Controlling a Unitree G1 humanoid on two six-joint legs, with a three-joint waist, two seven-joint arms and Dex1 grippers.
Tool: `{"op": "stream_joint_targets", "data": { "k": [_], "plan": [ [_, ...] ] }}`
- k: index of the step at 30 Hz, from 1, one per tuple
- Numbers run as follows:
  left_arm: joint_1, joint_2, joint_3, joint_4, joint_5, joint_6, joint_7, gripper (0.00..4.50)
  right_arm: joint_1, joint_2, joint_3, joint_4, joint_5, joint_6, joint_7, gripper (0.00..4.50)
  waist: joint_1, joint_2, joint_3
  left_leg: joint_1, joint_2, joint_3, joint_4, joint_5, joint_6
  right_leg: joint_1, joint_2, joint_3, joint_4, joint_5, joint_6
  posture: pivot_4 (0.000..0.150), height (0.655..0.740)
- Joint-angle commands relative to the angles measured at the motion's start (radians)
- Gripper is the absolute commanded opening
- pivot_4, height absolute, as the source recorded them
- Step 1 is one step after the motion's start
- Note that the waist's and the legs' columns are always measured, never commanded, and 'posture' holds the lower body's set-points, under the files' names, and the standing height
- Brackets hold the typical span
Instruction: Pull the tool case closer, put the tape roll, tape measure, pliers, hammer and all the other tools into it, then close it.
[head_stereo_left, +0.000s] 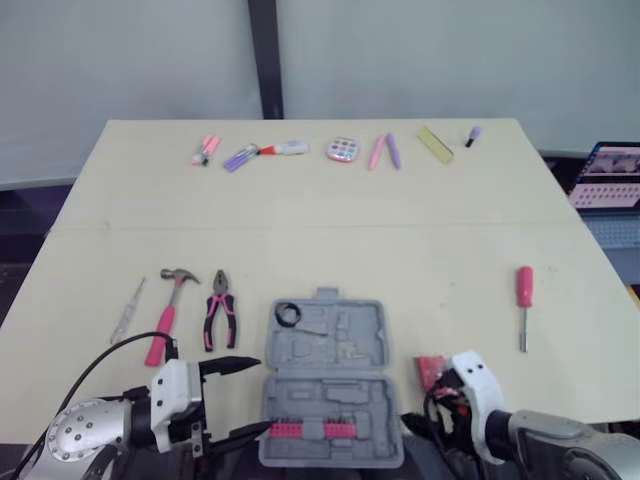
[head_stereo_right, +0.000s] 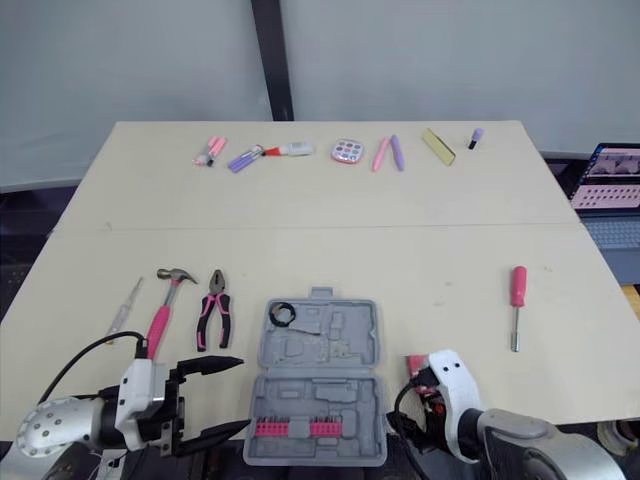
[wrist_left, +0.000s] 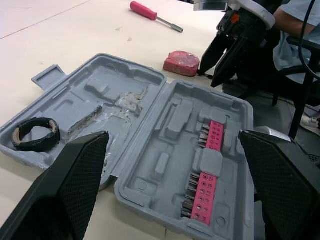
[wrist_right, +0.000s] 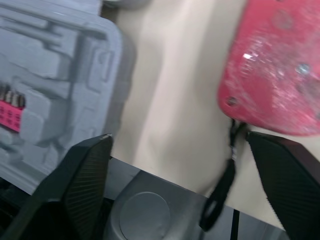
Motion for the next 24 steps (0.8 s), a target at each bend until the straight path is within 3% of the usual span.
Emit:
{"op": "stream_joint_targets", "data": {
  "k": [1,5,10,17,24],
  "plan": [
    [0.009,0.0,-0.008,-0.032,-0.003,-0.019,-0.006,4.5,0.056,-0.009,-0.06,-0.023,0.008,0.037,0.002,4.45,0.0,0.001,0.0,0.0,0.0,0.0,0.0,0.0,0.0,0.0,0.0,0.0,0.0,0.0,0.0,0.15,0.74],
    [0.006,0.003,-0.012,-0.029,-0.007,-0.023,-0.015,4.5,0.098,-0.025,-0.113,-0.042,0.054,0.037,0.037,4.45,-0.001,0.002,0.001,0.0,0.0,0.0,0.0,0.0,0.0,0.0,0.0,0.0,0.0,0.0,0.0,0.15,0.74],
    [-0.009,0.019,-0.013,-0.024,-0.019,-0.022,-0.044,4.5,0.192,-0.158,-0.23,-0.024,0.155,0.0,0.218,4.45,-0.001,0.007,0.004,0.0,0.0,0.0,0.0,0.0,0.001,0.0,0.0,0.0,-0.001,0.0,0.0,0.15,0.74],
    [-0.043,0.057,-0.032,-0.012,-0.023,-0.025,-0.109,4.5,0.407,-0.349,-0.267,0.065,0.072,-0.531,0.564,4.45,-0.003,0.011,0.006,0.0,0.0,0.001,0.0,0.0,0.001,0.0,0.0,0.0,-0.001,0.0,0.0,0.15,0.74],
    [-0.082,0.033,-0.026,0.026,-0.031,-0.104,-0.158,4.5,0.321,-0.457,-0.207,0.319,-0.097,-0.963,0.738,4.45,-0.004,0.011,0.007,0.001,0.0,0.002,0.001,0.0,0.001,0.002,0.0,0.001,-0.001,0.001,0.002,0.15,0.74]
  ]
}}
